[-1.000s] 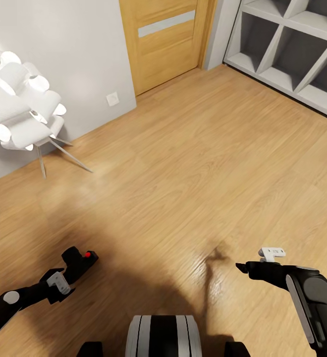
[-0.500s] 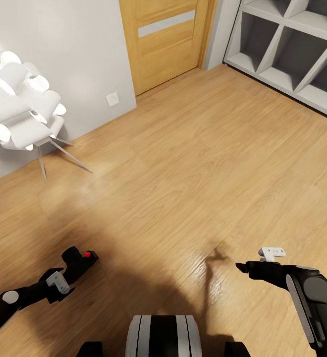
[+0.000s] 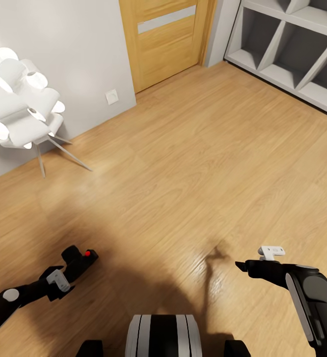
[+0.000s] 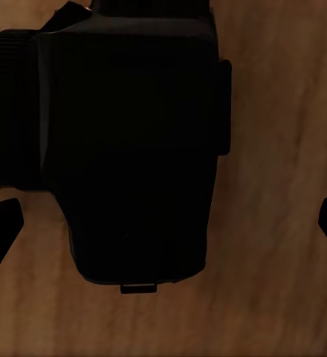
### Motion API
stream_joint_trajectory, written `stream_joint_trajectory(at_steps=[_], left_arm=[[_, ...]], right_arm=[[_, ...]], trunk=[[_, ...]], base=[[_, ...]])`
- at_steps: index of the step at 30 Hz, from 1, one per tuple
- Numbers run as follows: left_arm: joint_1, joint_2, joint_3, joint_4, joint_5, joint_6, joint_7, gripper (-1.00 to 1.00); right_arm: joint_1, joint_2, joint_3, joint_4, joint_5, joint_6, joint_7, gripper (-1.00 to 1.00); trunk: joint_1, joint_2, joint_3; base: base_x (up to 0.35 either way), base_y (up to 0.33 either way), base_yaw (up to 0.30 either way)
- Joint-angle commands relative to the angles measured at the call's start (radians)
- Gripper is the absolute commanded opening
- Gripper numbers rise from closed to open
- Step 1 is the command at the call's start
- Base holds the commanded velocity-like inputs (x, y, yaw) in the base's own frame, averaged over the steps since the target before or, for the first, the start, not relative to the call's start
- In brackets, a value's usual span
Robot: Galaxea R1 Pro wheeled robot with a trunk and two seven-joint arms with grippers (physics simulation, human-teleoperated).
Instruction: Attach the digital camera to the camera tripod in the bedroom.
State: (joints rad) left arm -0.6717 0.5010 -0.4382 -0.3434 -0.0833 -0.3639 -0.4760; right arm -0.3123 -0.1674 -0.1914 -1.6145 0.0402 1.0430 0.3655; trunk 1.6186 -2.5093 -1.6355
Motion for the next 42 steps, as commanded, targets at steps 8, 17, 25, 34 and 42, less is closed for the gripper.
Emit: stream_joint_trajectory(at_steps=[8,17,25,34,42], left_arm=[[-0.007,0.001,0.001,0.000,-0.010,-0.006,0.002,1.00],[-0.009,0.001,0.001,0.000,-0.010,-0.006,0.002,1.00],[-0.010,0.001,0.001,0.000,-0.010,-0.006,0.002,1.00],[-0.010,0.001,0.001,0.000,-0.010,-0.006,0.001,-1.00],[-0.010,0.001,0.001,0.000,-0.010,-0.006,0.001,-1.00]], right_arm=[[-0.001,0.000,0.000,-0.001,0.004,0.004,0.006,1.00],[0.000,0.000,0.001,-0.001,0.004,0.004,0.006,1.00],[0.000,0.000,0.001,-0.001,0.004,0.004,0.006,1.00],[0.001,0.000,0.001,-0.001,0.004,0.004,0.006,1.00],[0.001,0.000,0.001,-0.001,0.004,0.004,0.006,1.00]], trunk=[[0.000,0.000,-0.012],[0.000,0.000,-0.025],[0.000,0.000,-0.037],[0.000,0.000,-0.042],[0.000,0.000,-0.043]], base=[[0.000,0.000,0.000],[0.000,0.000,0.000],[0.000,0.000,0.000],[0.000,0.000,0.000],[0.000,0.000,0.000]])
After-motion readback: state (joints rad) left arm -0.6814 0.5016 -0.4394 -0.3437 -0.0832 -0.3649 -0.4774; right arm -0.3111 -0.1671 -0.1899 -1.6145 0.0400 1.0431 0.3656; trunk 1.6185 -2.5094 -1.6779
